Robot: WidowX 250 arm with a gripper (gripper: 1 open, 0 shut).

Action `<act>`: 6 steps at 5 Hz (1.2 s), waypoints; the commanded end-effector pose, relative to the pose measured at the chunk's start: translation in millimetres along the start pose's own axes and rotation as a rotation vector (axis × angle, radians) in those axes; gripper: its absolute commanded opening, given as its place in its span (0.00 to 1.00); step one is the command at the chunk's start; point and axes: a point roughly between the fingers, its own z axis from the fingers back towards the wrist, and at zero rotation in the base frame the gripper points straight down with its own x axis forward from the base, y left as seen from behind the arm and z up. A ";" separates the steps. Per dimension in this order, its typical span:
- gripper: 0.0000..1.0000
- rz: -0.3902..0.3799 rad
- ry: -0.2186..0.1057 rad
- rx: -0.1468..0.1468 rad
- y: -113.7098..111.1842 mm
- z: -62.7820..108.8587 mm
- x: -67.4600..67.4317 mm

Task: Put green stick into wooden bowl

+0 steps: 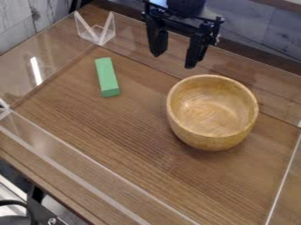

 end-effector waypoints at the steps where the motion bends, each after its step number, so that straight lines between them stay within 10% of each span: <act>1: 1.00 0.055 -0.003 0.003 15.4 -5.6 -1.3; 6: 1.00 0.393 -0.113 0.006 133.2 -35.8 -5.0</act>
